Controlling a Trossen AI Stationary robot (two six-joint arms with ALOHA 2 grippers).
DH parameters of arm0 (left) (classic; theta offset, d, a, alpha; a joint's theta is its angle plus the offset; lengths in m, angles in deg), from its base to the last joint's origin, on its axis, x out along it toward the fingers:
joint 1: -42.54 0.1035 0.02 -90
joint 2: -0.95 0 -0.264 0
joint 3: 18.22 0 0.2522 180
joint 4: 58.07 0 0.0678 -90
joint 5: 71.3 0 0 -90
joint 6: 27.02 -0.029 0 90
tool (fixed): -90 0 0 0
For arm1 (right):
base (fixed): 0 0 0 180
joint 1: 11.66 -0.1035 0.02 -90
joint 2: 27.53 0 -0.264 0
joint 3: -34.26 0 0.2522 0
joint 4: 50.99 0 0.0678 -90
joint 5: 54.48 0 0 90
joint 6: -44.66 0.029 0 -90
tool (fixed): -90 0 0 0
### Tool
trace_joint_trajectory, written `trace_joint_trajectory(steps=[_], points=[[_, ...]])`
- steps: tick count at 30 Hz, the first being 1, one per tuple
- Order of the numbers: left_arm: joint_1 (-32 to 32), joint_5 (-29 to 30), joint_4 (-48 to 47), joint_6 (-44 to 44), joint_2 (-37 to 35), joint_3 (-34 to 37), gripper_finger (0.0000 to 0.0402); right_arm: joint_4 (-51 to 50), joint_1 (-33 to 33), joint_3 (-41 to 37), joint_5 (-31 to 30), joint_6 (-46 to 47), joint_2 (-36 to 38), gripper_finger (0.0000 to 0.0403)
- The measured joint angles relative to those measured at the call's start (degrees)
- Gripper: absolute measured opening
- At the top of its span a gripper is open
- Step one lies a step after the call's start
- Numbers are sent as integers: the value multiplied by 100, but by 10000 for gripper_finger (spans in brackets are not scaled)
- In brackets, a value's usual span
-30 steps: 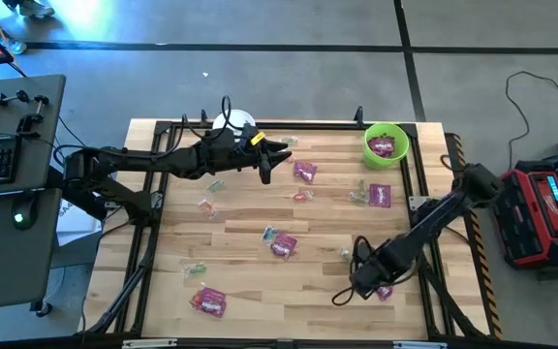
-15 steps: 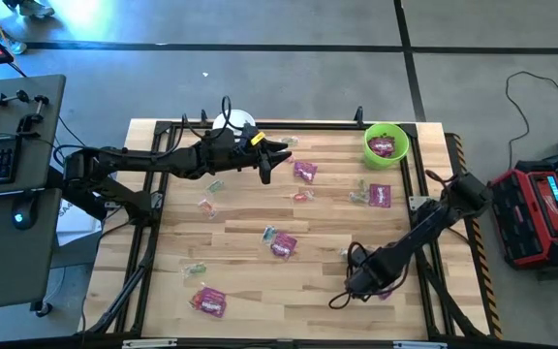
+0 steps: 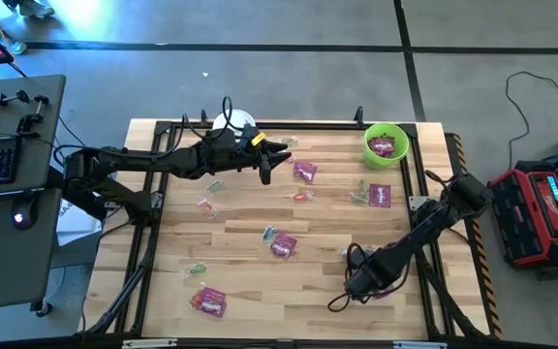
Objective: Sort candy by brand, put in halloween buckets
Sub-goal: Put the violet candy into the green bucket
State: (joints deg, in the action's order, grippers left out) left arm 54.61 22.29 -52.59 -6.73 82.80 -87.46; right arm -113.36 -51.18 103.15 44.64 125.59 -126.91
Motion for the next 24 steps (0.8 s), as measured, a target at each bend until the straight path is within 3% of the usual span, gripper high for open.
trace_joint_trajectory(steps=[15, 19, 24], points=[[0, -3, 0, -1, 0, -1, 149, -332, 0, 499, -390, -382, -6, 4], [-2, -55, -2, -48, 0, 0, 149, -342, 15, 499, -259, -631, -6, 46], [-2, -57, -9, -55, 0, -1, 149, -365, 15, 499, -310, -790, -6, 144]])
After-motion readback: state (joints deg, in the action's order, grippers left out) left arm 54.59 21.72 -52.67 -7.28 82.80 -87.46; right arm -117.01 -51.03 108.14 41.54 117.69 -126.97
